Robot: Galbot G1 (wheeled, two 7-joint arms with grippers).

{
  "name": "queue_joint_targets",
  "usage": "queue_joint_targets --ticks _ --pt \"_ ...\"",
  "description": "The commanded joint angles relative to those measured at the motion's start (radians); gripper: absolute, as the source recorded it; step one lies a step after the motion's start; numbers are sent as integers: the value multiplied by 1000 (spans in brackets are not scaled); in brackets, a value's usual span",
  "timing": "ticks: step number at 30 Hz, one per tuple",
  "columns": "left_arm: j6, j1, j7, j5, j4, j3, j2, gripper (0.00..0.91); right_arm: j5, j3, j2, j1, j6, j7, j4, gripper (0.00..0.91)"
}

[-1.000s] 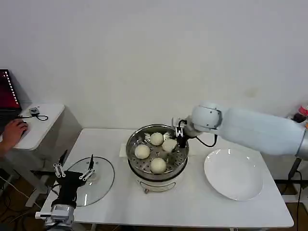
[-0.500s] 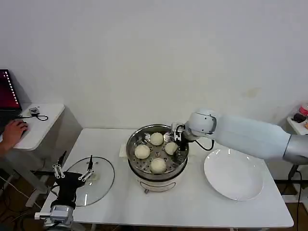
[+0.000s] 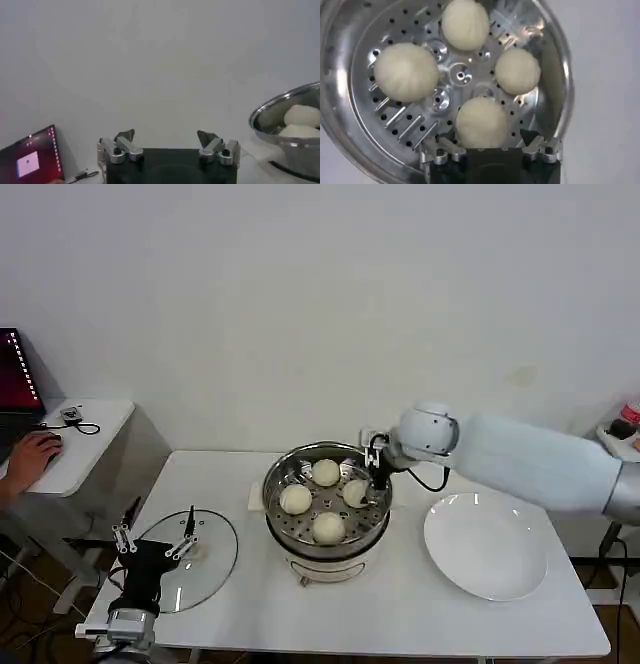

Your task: Take steamed baozi put them in steamer then cover it.

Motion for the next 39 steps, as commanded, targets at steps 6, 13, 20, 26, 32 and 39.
queue_joint_targets --ticks 6,13,20,26,32,39 --pt "27 -9 0 -82 42 -2 10 907 112 141 -289 -31 130 380 310 907" --pt "36 -9 11 -95 78 7 6 907 17 754 -414 -708 384 718 367 907" --pt "16 6 29 -52 87 12 -8 907 -167 1489 -198 -1369 576 739 384 907" --pt "-10 16 31 10 118 14 -16 907 -264 1938 100 -1691 669 577 422 907" --pt "-41 15 13 221 160 15 -2 907 -342 2143 331 -1867 728 462 430 907" --pt "-99 62 23 694 250 9 59 907 -321 2194 400 -1990 725 465 486 907"
